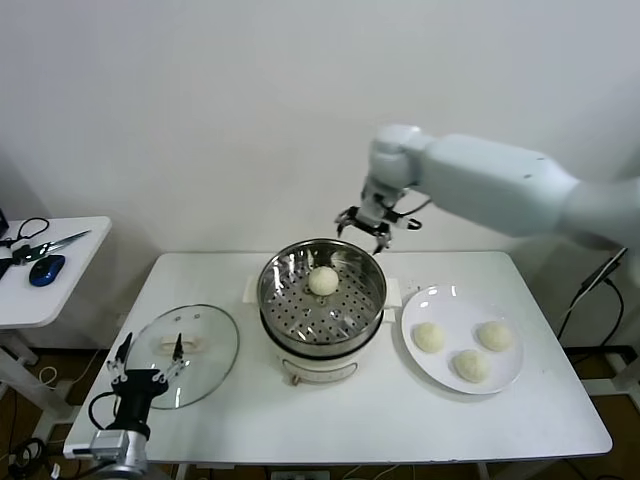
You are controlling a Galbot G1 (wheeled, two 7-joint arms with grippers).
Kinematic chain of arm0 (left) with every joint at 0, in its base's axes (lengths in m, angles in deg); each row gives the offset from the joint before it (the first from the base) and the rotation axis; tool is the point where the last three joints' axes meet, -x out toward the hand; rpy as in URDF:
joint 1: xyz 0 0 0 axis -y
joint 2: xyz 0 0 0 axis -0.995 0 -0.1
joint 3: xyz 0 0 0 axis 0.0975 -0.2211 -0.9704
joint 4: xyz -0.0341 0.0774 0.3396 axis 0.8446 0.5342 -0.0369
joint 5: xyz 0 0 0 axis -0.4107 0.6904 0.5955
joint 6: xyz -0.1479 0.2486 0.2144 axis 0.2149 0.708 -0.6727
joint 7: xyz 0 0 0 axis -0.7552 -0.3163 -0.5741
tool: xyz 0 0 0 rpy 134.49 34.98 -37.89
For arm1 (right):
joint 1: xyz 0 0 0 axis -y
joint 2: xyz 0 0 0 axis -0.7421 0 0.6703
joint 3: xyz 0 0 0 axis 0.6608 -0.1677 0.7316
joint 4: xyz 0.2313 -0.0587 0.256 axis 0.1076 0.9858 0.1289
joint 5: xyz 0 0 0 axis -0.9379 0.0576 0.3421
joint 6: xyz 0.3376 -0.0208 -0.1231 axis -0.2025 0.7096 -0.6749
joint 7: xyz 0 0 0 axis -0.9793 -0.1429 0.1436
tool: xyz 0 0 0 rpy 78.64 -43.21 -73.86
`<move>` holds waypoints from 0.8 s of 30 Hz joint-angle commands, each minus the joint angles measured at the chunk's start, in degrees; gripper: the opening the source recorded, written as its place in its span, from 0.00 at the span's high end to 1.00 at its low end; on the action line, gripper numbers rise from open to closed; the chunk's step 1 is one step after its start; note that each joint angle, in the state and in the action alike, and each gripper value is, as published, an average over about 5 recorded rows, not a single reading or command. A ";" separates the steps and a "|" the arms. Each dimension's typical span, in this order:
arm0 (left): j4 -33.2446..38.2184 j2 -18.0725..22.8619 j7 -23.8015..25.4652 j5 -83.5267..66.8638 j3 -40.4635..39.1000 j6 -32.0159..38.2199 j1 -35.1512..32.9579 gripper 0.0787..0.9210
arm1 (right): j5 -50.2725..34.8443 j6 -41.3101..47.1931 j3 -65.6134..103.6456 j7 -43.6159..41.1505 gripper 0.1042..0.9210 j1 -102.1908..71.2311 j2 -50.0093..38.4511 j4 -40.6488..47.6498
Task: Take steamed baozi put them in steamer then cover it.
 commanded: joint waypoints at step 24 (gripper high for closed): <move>-0.58 0.63 0.03 1.47 0.61 -0.10 -0.89 0.12 | 6.44 19.10 21.68 0.72 0.12 -36.95 -10.57 8.33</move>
